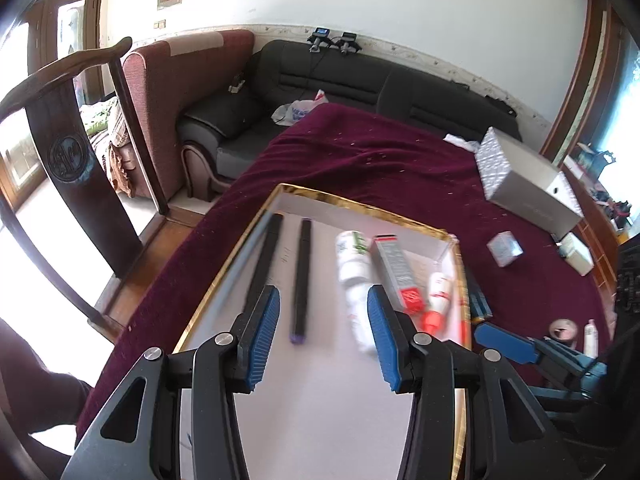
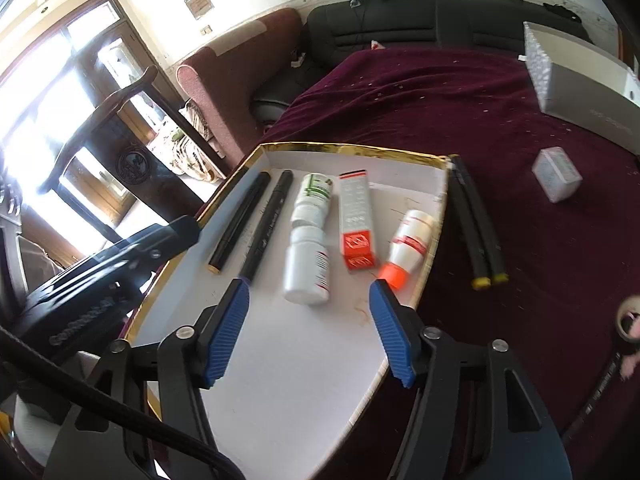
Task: Organize objects
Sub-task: 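Move both tools from the tray toward the pink-cap marker and tape roll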
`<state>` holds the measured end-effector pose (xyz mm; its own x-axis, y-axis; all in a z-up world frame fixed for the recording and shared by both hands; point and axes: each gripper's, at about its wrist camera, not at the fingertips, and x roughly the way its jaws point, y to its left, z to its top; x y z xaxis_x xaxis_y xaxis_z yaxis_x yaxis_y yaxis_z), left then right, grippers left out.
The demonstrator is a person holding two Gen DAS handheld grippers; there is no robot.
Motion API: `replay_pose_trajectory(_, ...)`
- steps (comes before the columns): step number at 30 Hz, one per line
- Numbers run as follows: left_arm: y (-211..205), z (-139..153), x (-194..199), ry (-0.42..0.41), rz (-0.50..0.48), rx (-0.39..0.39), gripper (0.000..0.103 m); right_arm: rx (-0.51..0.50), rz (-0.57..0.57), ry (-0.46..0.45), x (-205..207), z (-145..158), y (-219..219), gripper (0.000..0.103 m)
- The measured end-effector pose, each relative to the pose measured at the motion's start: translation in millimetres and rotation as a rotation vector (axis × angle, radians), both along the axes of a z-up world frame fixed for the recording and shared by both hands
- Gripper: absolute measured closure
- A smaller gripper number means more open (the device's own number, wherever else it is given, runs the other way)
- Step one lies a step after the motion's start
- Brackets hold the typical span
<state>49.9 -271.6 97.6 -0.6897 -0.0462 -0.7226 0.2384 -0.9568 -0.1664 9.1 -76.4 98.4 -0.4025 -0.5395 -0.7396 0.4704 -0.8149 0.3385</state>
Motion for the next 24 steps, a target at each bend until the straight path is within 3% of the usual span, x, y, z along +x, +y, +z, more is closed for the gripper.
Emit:
replay_pose_trajectory(9, 29.4, -2.2, 29.4, 0.038, 0.018, 0.051, 0.058, -0.021, -0.074, -0.019, 15.9, -6.0, 41.1, 0.036)
replay_pose_trajectory(14, 40.9, -12.0, 35.4, 0.013, 0.019, 0.074, 0.058, -0.033, -0.133, -0.013, 25.1, -11.4, 68.0, 0.036)
replay_pose_trajectory(24, 83.0, -25.0, 43.0, 0.002, -0.088, 0.141, 0.058, -0.049, -0.282, 0.016, 37.2, -17.5, 149.6, 0.035)
